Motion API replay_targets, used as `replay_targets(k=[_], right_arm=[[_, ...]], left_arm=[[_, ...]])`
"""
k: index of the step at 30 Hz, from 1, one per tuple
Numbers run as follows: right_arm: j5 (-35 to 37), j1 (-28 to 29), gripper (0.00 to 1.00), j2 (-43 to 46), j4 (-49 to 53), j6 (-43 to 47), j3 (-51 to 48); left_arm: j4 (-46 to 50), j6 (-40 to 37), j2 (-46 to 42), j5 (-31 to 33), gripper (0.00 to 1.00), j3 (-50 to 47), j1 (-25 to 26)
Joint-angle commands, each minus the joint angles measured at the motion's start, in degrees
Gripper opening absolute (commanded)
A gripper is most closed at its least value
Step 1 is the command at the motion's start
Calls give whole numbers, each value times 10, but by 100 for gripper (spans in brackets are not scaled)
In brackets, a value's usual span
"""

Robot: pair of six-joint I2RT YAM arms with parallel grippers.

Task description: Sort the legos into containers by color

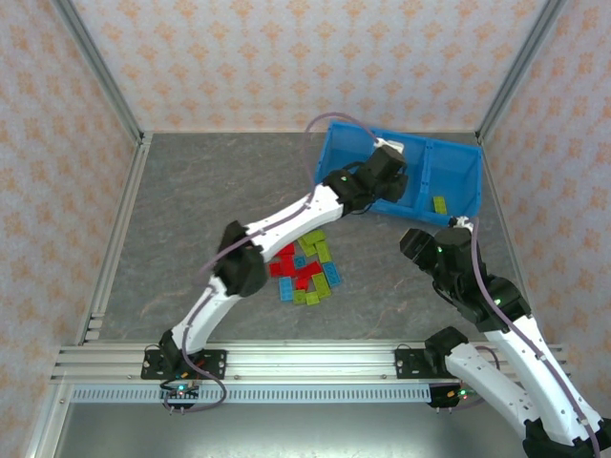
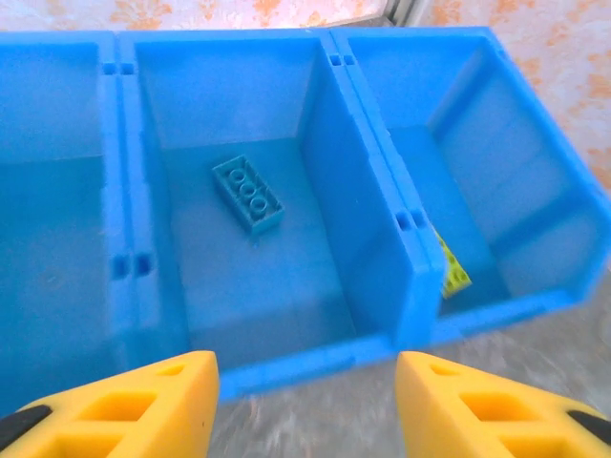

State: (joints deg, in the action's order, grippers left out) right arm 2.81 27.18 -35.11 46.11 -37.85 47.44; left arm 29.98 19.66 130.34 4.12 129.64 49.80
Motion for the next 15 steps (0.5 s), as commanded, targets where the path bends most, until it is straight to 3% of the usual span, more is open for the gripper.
replay_targets(k=[1, 5, 9, 12, 15], right_arm=[[-7, 0, 71, -10, -25, 16, -9], [-85, 0, 71, -65, -59, 57, -2], [-157, 14, 70, -174, -108, 57, 15], [-147, 79, 70, -274, -153, 61, 53], [-122, 125, 71, -380, -169, 72, 109]], left_arm=[[-82, 26, -170, 9, 51, -152, 8], [-108, 39, -338, 63, 48, -352, 9], [-87, 42, -467, 140, 48, -514, 9], [-34, 42, -526, 204, 48, -593, 5], [51, 70, -555, 228, 48, -641, -11]])
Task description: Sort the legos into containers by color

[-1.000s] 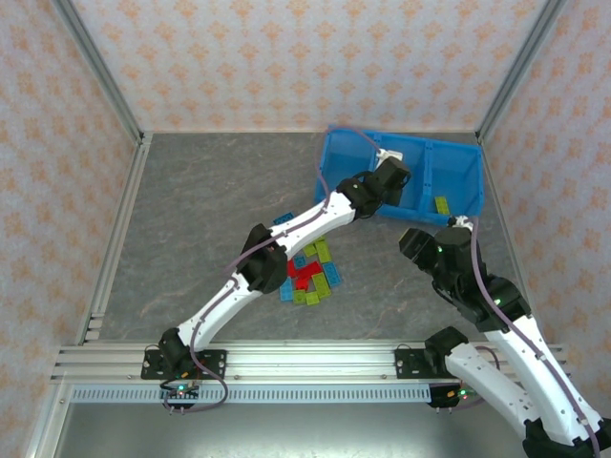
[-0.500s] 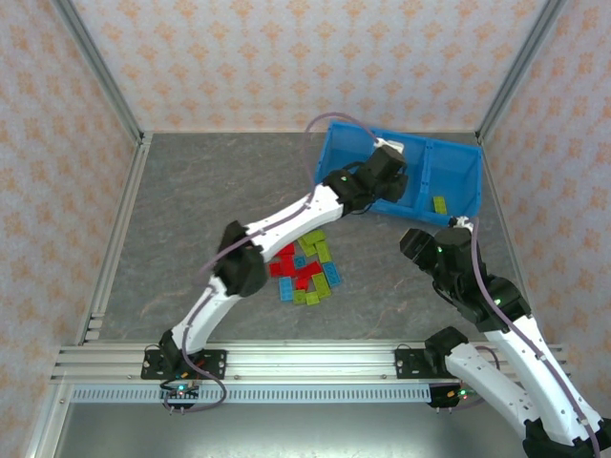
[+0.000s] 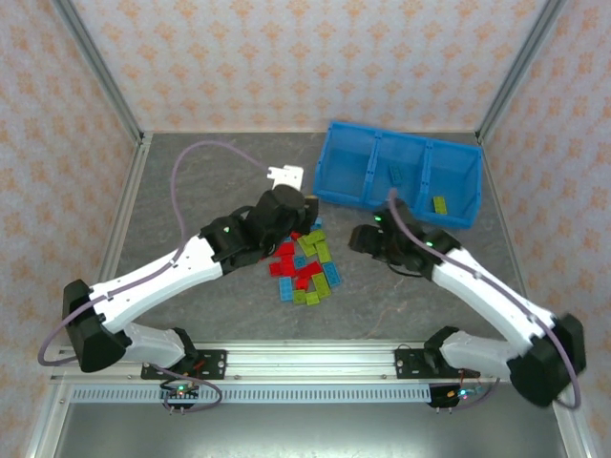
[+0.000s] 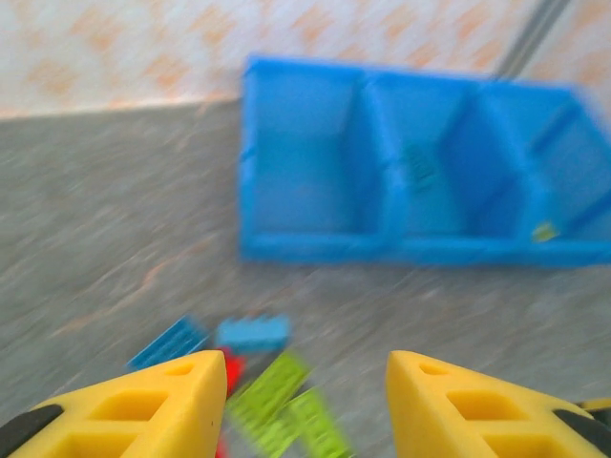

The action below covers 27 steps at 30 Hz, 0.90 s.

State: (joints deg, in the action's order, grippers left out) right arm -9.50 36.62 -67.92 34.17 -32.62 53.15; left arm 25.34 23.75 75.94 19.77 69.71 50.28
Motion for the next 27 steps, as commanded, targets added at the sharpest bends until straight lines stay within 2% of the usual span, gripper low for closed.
replay_targets(k=[1, 5, 6, 11, 15, 20, 27], right_arm=[[1, 37, 71, -85, -52, 23, 69], [7, 47, 71, -170, -68, 19, 106], [0, 47, 71, -179, -75, 17, 109], [-1, 48, 72, -174, -67, 16, 101], [29, 47, 73, -133, -44, 15, 71], [40, 47, 73, -86, -33, 7, 41], [50, 47, 73, -75, -20, 11, 45]], left_arm=[[112, 45, -17, 67, 48, -59, -29], [97, 118, -27, -100, 50, -142, -139], [81, 133, -21, -123, 51, -157, -158], [39, 168, 45, -139, 59, -170, -202], [17, 205, 123, -154, 56, -161, -230], [-13, 226, 176, -168, 56, -154, -231], [-36, 224, 206, -169, 61, -155, -231]])
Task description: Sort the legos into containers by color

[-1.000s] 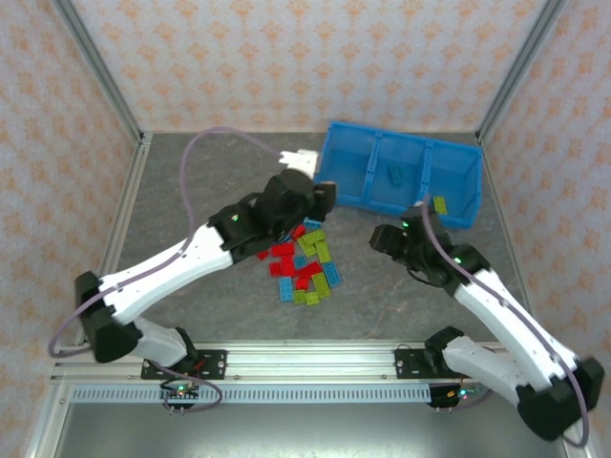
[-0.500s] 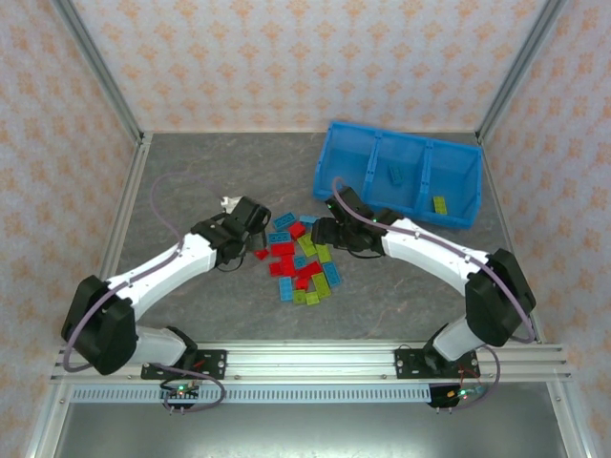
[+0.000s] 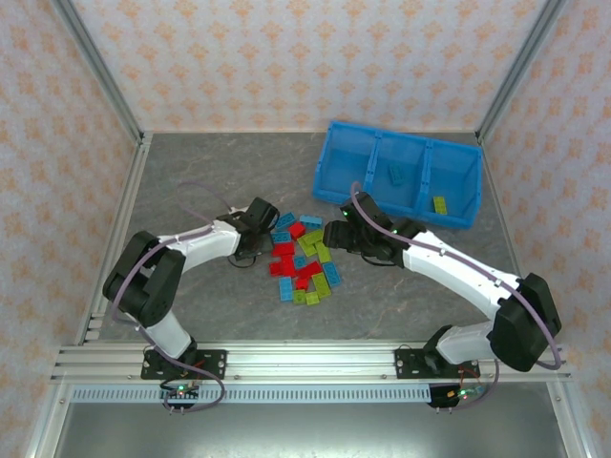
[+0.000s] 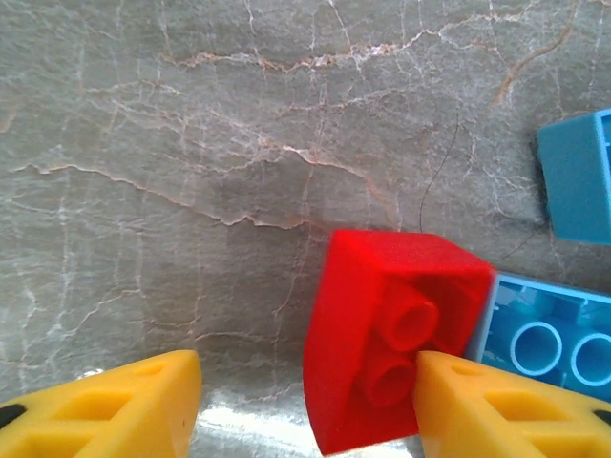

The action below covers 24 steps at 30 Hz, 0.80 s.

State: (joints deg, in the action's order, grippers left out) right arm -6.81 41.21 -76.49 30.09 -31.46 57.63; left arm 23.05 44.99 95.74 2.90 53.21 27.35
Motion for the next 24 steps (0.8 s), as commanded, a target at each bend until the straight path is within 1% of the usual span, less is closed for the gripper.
replay_targets(k=[1, 6, 9, 11, 13, 16, 18, 21, 24], right_arm=[[22, 1, 73, 11, 21, -1, 1], [21, 1, 73, 14, 18, -5, -2], [20, 1, 73, 17, 19, -6, -6], [24, 1, 73, 21, 23, -5, -7], [27, 1, 73, 26, 25, -6, -10], [30, 1, 73, 29, 24, -6, -10], [31, 1, 73, 27, 22, -5, -7], [32, 1, 73, 23, 21, -4, 0], [29, 1, 73, 18, 22, -3, 6]], left_arm=[[-12, 11, 12, 2, 61, 10, -2], [-22, 3, 30, 5, 61, 7, -8], [-27, -11, 34, -10, 58, 12, -13], [-46, -21, 9, -29, 57, 0, -13], [-53, -27, -27, -33, 57, -9, -13], [-46, -34, -89, -14, 58, -16, -12], [-32, -40, -110, 4, 60, -8, -13], [2, -50, -100, 24, 62, 21, -14], [27, -51, -61, 25, 63, 54, -16]])
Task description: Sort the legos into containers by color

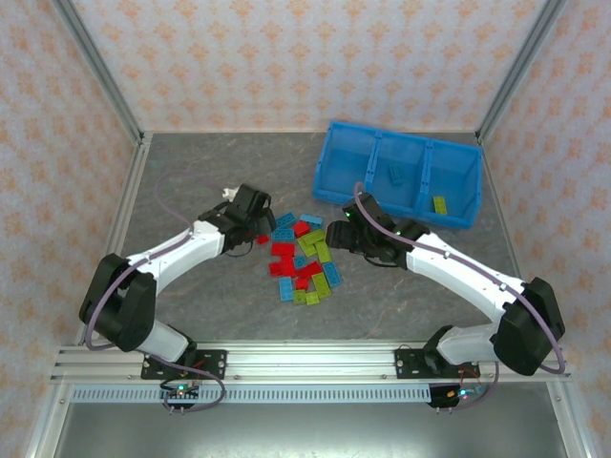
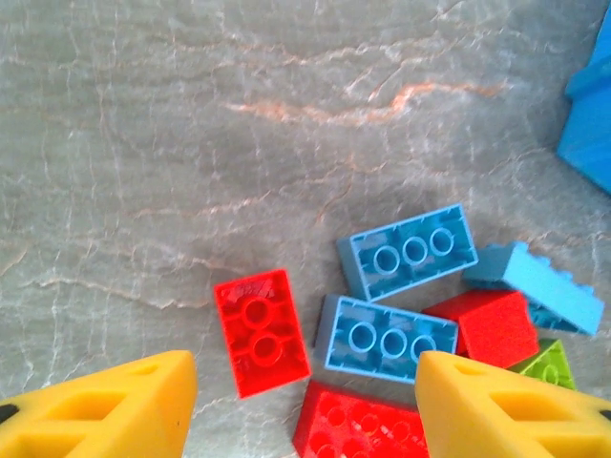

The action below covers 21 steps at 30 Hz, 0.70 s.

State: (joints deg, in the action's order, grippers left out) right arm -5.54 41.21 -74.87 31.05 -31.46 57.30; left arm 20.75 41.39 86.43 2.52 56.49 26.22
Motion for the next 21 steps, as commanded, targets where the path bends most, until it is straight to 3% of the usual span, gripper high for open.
replay_targets(k=[1, 14, 21], right_arm=[[16, 1, 73, 2, 14, -3, 11], [27, 1, 74, 23, 31, -3, 5], [16, 1, 74, 21, 34, -3, 8]], left_arm=[[56, -12, 46, 27, 63, 30, -7], [39, 14, 158, -14, 59, 63, -27], [27, 14, 170, -30, 44, 54, -28]])
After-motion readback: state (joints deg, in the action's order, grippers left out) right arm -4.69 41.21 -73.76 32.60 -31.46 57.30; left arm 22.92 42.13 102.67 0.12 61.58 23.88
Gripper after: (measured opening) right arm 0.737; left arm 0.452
